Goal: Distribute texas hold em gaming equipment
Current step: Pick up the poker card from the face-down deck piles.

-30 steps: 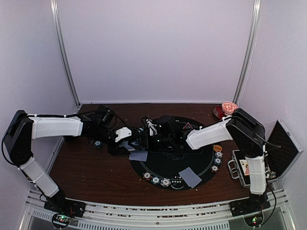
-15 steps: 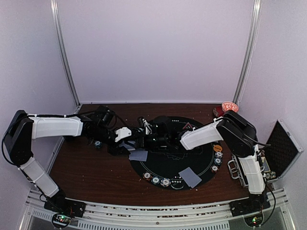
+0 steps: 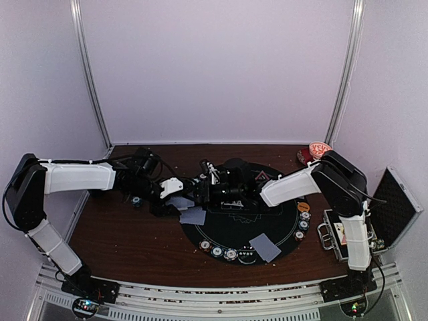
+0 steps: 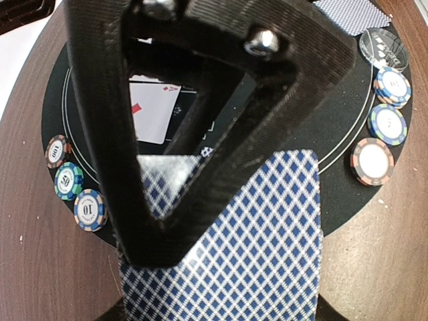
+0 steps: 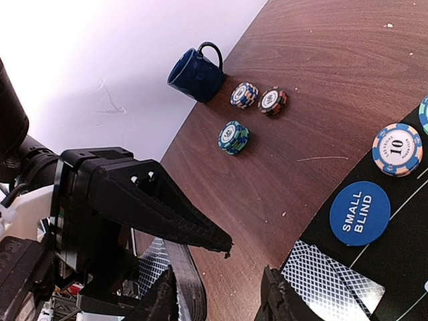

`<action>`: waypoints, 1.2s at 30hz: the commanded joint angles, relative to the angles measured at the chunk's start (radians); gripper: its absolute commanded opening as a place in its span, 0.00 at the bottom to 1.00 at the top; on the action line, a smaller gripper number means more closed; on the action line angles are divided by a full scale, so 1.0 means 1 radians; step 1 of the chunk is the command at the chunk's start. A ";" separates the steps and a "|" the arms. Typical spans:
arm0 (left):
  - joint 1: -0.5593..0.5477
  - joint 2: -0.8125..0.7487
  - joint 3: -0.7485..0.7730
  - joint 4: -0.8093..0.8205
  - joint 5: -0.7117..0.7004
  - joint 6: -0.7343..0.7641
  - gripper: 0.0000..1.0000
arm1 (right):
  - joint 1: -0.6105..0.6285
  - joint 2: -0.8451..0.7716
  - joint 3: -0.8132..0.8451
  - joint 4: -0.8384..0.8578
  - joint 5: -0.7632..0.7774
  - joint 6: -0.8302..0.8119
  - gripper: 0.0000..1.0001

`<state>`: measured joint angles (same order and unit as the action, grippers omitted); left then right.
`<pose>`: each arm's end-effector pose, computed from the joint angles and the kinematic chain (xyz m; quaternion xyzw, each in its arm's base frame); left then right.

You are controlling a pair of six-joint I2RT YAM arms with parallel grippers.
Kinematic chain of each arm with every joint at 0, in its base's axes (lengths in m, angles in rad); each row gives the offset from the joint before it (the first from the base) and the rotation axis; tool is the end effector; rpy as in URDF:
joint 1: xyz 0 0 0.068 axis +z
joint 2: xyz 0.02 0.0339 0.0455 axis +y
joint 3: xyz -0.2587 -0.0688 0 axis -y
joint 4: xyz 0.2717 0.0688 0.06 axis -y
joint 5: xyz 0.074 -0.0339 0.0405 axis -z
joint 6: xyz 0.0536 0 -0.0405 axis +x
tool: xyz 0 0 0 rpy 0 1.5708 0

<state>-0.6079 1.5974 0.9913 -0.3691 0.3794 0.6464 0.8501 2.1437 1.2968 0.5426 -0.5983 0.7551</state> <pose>0.2791 -0.2184 0.1642 0.5957 0.7277 -0.1747 0.2916 0.3059 0.3941 0.1316 -0.2108 0.7612 0.5717 0.2221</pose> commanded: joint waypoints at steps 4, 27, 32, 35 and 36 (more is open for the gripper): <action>-0.002 0.002 0.004 0.020 0.035 0.008 0.61 | 0.003 -0.089 -0.004 -0.085 0.000 -0.050 0.39; -0.001 0.013 0.007 0.020 0.029 0.007 0.61 | 0.032 -0.109 0.017 -0.190 -0.024 -0.129 0.00; -0.001 0.014 0.007 0.021 0.029 0.007 0.61 | 0.029 -0.135 0.005 -0.210 0.001 -0.146 0.00; -0.002 0.017 0.009 0.022 0.026 0.006 0.61 | 0.017 -0.174 -0.035 -0.201 0.024 -0.141 0.00; -0.003 0.018 0.009 0.022 0.026 0.005 0.61 | 0.009 -0.190 -0.061 -0.182 0.027 -0.130 0.00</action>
<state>-0.6090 1.6054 0.9913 -0.3698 0.3916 0.6472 0.8738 2.0407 1.2919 0.3473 -0.6033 0.6273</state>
